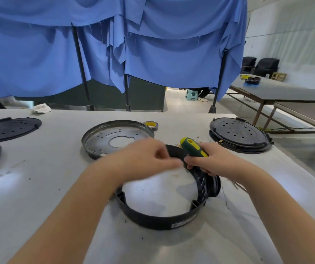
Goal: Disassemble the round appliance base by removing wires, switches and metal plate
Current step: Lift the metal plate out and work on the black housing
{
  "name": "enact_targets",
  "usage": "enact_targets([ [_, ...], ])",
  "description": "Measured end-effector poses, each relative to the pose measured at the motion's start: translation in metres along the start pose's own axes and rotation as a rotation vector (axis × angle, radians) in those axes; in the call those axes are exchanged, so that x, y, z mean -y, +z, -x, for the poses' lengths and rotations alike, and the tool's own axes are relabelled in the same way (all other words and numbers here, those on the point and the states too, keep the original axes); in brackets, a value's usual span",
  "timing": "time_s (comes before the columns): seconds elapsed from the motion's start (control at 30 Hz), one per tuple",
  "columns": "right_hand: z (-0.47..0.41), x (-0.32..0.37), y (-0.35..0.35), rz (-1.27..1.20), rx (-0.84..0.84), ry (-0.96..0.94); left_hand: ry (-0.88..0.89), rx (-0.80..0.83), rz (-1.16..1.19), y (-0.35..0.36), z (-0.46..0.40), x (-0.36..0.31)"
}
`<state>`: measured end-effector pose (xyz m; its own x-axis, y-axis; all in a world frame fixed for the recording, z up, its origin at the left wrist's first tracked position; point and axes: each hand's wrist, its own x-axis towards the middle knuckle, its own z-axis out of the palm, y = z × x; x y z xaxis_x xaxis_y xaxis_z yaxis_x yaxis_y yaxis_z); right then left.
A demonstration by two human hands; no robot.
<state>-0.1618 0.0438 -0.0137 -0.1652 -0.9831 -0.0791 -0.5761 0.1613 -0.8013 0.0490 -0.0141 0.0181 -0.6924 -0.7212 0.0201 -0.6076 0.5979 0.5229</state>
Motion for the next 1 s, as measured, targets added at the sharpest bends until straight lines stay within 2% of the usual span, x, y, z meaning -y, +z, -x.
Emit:
enact_targets([
  [0.13, 0.002, -0.001, -0.004, 0.087, 0.020, -0.010, 0.107, 0.341, -0.266, 0.046, 0.008, -0.035],
  [0.23, 0.005, 0.000, -0.007, 0.190, 0.065, 0.020, 0.109, 0.417, -0.396, 0.059, 0.009, -0.035],
  [0.37, 0.009, 0.002, -0.008, 0.277, 0.197, 0.093, 0.165, 0.357, -0.441, 0.059, 0.009, -0.036],
  [0.47, 0.011, 0.005, -0.009, 0.305, 0.201, 0.086, 0.187, 0.317, -0.430, 0.053, 0.010, -0.038],
  [0.73, 0.016, 0.018, -0.022, 0.364, 0.019, -0.061, 0.228, 0.168, -0.170, 0.025, 0.009, -0.032],
  [1.0, 0.023, 0.027, -0.029, 0.151, -0.229, -0.261, 0.232, 0.051, 0.035, 0.011, 0.008, -0.027],
])
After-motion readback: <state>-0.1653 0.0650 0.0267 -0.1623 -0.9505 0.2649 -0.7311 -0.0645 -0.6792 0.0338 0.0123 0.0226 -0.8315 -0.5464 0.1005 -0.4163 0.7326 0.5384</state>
